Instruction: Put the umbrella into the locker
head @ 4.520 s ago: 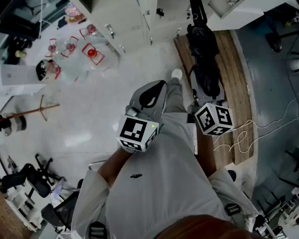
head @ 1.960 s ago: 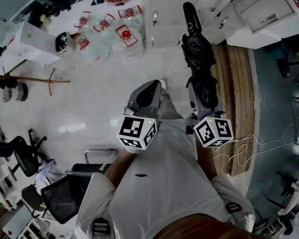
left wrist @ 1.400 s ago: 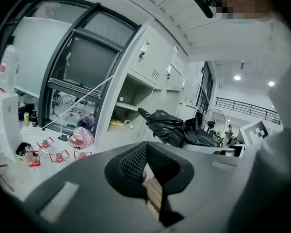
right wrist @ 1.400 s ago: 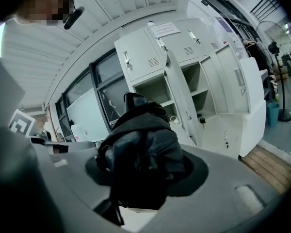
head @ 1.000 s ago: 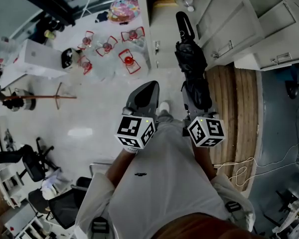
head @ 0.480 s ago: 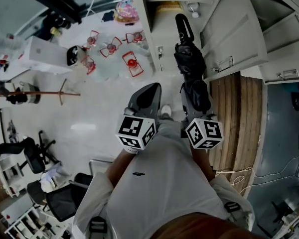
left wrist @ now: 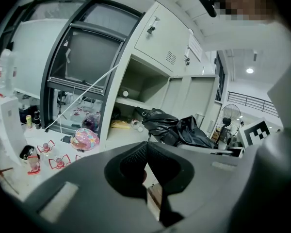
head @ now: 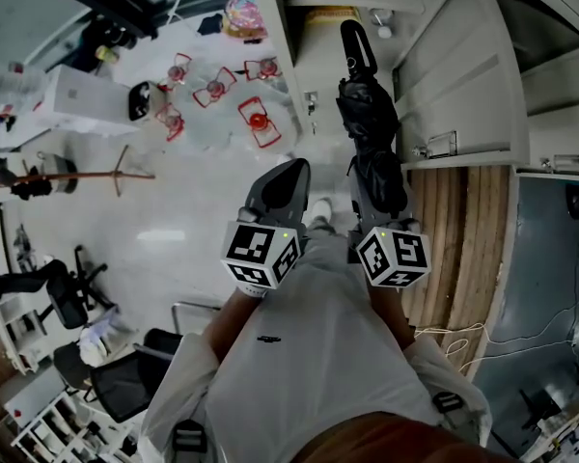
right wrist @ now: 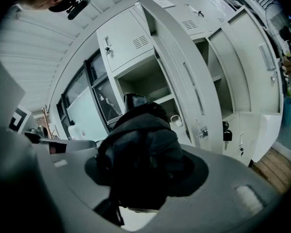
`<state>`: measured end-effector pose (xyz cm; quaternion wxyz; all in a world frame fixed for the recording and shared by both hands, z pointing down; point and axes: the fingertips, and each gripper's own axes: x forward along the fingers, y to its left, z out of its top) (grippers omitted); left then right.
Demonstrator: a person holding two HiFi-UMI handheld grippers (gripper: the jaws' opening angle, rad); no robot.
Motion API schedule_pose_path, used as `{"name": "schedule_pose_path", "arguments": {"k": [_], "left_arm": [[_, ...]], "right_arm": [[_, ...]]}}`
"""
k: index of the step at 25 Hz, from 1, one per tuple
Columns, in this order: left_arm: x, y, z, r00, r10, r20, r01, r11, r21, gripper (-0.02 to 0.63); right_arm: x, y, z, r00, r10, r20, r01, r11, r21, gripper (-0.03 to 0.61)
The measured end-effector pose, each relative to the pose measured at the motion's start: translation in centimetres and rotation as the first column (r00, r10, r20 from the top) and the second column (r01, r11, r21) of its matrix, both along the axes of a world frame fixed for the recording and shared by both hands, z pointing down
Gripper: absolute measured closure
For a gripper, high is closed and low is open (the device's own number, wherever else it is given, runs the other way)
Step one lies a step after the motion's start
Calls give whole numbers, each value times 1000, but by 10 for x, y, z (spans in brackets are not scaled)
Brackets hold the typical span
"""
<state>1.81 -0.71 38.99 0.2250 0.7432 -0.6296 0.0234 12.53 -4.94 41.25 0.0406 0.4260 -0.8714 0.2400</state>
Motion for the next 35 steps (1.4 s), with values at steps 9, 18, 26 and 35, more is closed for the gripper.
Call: {"name": "schedule_pose_path", "arguments": {"k": [9,18,26,35], "left_arm": [[-16,-40,-3,999,42,-21,-42,999,-1,601],[-32,-83,-6,993,117,-31,-117,993,6,601],[-50,-114,-12,982,186,-42,-186,982,14,601],[-74,-134,-15,960,277,-39,-275,961,30,601]], "right_arm": [[-18,-31,2,999,34,-26,-35,999,-15,333],[-34,-66,6,994,91,-59,-92,996,-22,331],[-54,-91,10,987,136,-84,-139,989,-40,333],[-82,-110,12,977,197,-79,-201,979,-41,333]]}}
